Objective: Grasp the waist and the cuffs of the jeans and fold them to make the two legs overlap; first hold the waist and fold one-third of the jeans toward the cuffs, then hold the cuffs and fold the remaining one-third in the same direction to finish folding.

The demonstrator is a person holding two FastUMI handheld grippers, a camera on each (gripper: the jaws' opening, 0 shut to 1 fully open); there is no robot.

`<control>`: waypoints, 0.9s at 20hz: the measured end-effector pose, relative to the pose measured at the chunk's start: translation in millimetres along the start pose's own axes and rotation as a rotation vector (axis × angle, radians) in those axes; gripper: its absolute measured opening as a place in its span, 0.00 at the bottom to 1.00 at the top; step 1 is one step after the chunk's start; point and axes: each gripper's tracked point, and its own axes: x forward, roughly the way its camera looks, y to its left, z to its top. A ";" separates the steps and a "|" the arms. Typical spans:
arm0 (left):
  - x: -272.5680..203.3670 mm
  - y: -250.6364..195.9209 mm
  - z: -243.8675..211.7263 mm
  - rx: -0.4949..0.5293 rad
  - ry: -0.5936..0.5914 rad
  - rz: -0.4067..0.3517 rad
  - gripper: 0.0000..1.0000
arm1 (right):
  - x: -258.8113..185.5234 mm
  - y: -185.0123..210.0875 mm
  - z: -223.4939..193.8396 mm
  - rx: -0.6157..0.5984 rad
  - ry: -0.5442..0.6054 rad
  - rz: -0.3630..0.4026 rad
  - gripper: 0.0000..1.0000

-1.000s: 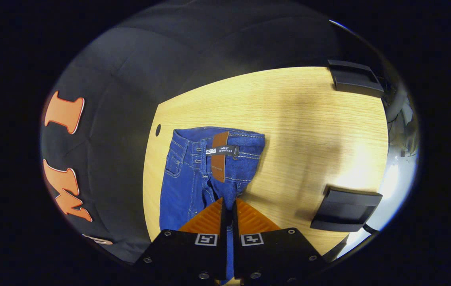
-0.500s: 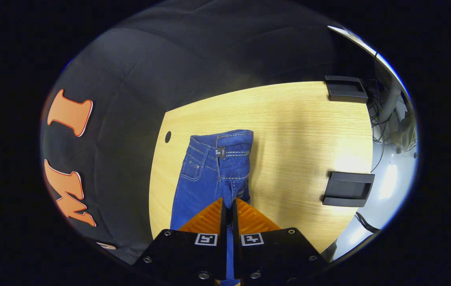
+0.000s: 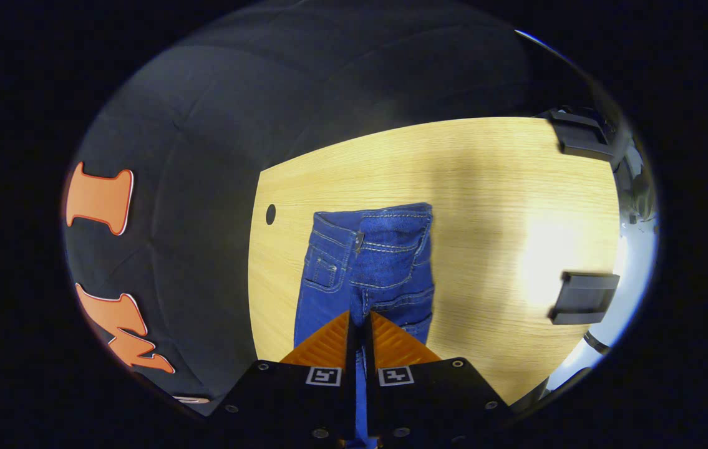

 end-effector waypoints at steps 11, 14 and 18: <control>71.6 -60.9 31.9 0.138 0.032 0.111 0.06 | 77.9 100.5 8.0 -0.110 0.090 -0.008 0.08; 92.7 -65.2 40.4 0.136 0.047 0.167 0.08 | 102.4 122.2 5.8 -0.127 0.120 -0.007 0.09; 117.6 -66.1 44.5 0.151 0.071 0.225 0.08 | 130.9 136.0 1.9 -0.137 0.162 -0.031 0.09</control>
